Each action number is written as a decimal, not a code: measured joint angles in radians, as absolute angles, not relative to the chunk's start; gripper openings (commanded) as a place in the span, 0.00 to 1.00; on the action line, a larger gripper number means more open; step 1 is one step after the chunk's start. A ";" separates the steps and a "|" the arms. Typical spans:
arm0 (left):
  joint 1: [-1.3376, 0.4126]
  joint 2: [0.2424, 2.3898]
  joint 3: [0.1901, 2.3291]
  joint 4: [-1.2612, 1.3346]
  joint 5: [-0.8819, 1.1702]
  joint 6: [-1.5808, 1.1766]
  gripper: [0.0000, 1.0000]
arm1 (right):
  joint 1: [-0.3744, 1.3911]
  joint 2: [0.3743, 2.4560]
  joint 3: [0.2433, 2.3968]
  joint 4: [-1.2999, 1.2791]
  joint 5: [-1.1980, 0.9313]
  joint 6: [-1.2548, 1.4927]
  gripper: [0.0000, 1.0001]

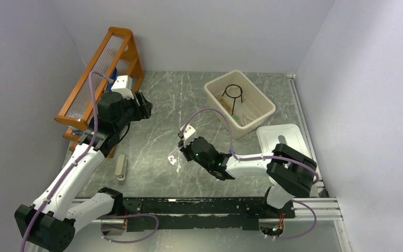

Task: Organize the chemistry lab equipment

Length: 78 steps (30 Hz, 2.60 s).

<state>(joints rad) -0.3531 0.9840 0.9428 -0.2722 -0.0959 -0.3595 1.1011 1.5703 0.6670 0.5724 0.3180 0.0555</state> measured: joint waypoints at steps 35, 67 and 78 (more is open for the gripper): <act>-0.353 1.014 0.925 -0.236 -0.021 -0.359 0.61 | 1.074 1.700 0.720 0.600 0.500 0.038 0.04; -0.353 1.006 0.917 -0.234 -0.017 -0.356 0.73 | 0.994 1.522 0.816 0.295 0.342 0.219 0.54; -0.353 0.998 0.910 -0.226 0.013 -0.352 0.73 | 0.981 1.342 0.841 -0.094 0.516 0.473 0.47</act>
<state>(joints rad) -0.3531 0.9981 0.9104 -0.2264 0.0132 -0.3515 0.9813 1.3422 0.8413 -0.0944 0.5163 0.4732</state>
